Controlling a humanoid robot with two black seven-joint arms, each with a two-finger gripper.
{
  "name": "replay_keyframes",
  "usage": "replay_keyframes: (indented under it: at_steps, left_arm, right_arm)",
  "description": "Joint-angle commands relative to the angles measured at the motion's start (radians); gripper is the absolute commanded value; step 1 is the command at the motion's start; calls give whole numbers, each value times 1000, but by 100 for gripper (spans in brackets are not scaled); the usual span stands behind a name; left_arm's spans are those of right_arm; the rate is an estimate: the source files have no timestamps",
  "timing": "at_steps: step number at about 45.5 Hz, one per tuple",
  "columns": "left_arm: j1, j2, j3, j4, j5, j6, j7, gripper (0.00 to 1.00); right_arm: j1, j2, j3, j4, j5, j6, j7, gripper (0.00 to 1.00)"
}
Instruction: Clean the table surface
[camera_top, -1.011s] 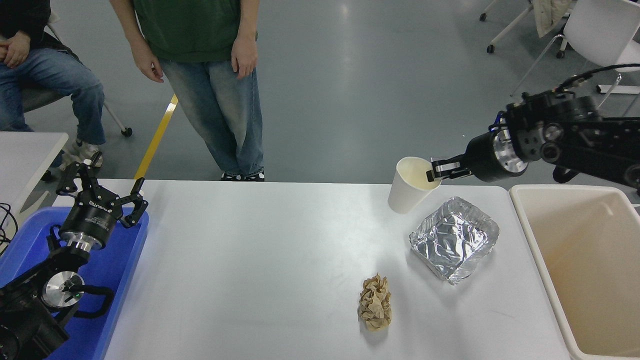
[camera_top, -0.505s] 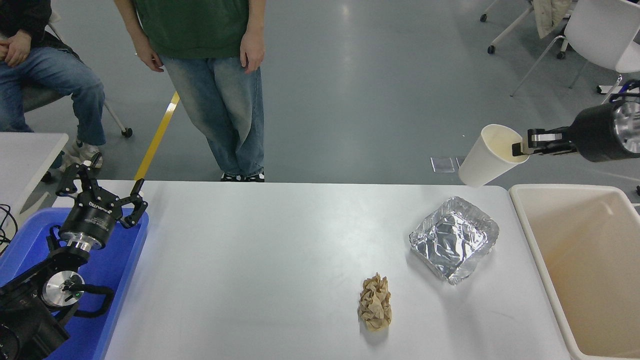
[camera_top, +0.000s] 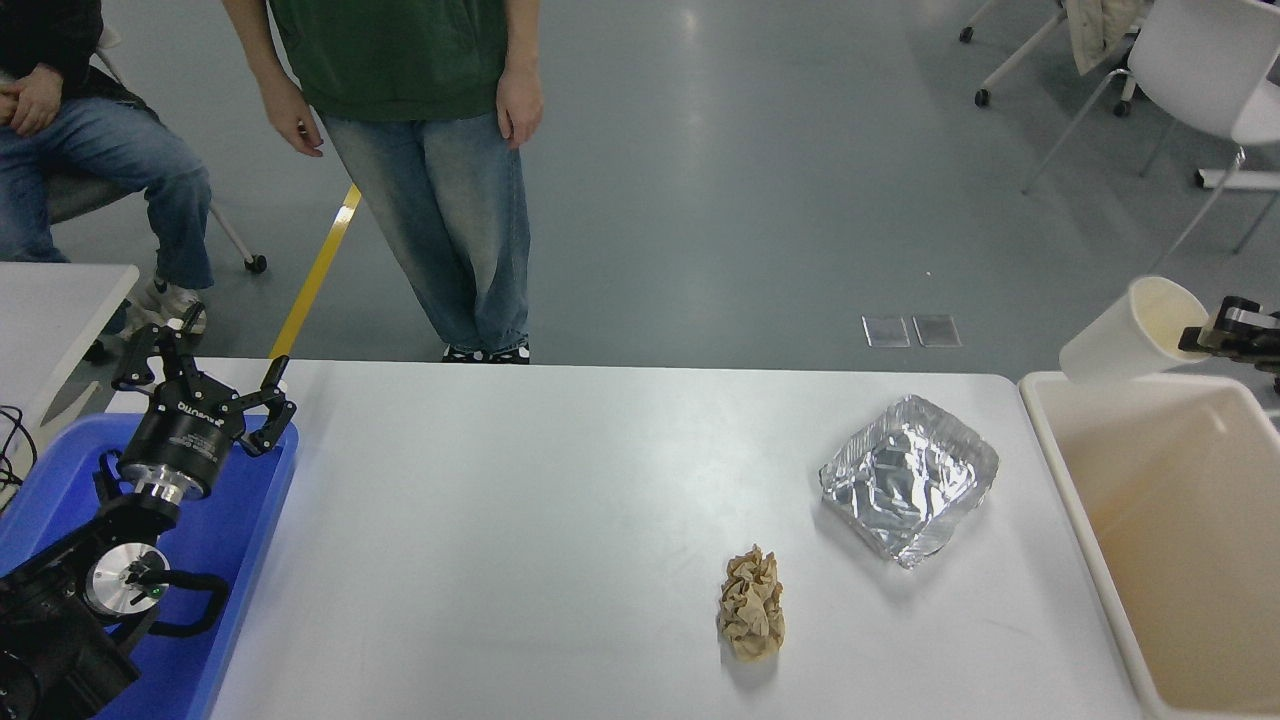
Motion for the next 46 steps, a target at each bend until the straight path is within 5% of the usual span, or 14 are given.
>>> replay_keyframes:
  at_steps: [1,18,35,46]
  left_arm:
    - [1,0,0,0,0,0,0,100]
    - [-1,0,0,0,0,0,0,100]
    - [-1,0,0,0,0,0,0,100]
    - [-1,0,0,0,0,0,0,100]
  right_arm:
    - [-243,35,111,-124,66,-151,8,0]
    - [-458,207,107,-409,108,-307,7,0]
    - [-602,530,84,-891,106,-304,10,0]
    - [-641,624,45,-955,108,-313,10,0]
